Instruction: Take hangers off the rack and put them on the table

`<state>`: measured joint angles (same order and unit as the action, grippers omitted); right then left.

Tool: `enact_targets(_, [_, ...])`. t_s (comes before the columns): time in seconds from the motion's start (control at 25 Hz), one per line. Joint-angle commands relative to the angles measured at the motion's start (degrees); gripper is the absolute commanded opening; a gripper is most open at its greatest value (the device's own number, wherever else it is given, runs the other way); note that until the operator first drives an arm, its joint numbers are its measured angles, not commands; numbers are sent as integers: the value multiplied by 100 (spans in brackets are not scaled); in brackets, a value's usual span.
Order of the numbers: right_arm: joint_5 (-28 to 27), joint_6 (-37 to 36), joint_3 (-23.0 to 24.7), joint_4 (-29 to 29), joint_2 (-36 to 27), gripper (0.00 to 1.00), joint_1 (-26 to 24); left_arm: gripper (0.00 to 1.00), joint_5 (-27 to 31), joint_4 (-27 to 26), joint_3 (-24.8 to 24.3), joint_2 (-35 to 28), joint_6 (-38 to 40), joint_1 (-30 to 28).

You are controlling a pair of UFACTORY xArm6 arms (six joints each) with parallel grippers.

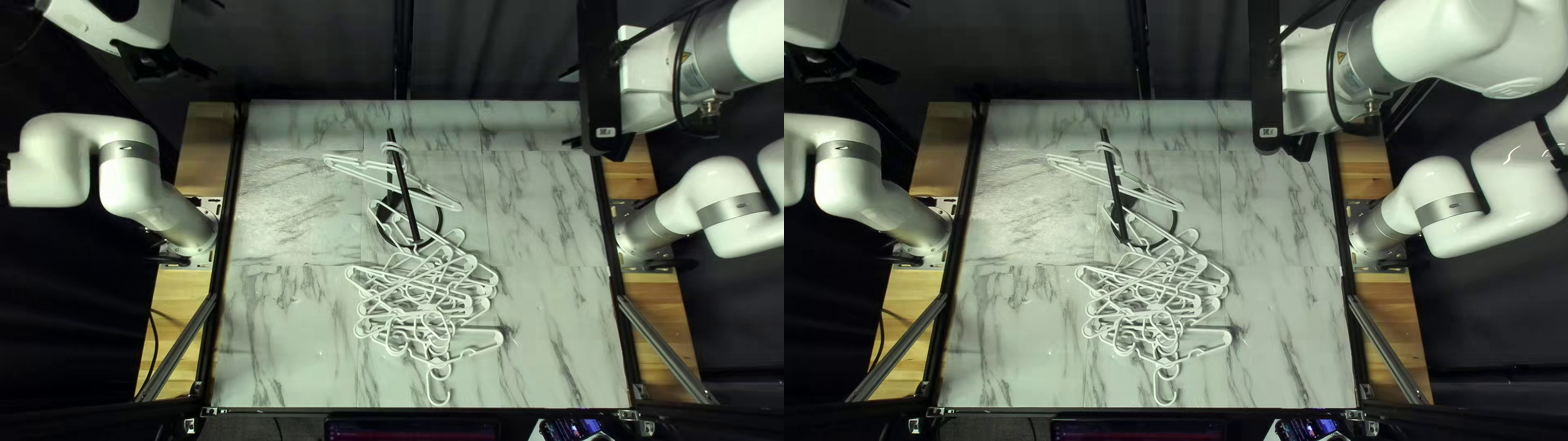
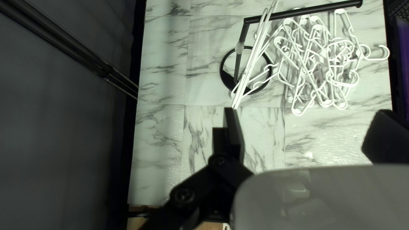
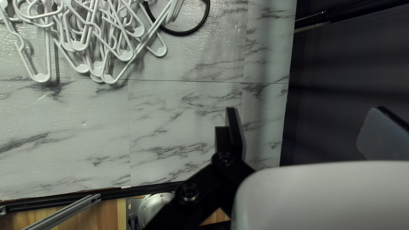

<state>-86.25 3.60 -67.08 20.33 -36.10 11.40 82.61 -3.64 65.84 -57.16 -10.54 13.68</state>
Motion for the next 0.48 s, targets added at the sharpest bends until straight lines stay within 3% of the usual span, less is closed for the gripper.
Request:
enact_targets(0.04, [0, 0, 0, 0, 0, 100, 0, 100, 13, 1219, -74, 7, 1225, -1253])
enact_targets(0.4, [0, 0, 0, 0, 0, 100, 0, 100, 28, 1262, -103, -2, 1308, -1273])
enact_targets(0.48, [0, 0, 0, 0, 0, 100, 0, 100, -93, 1484, -203, 43, 1499, -1481])
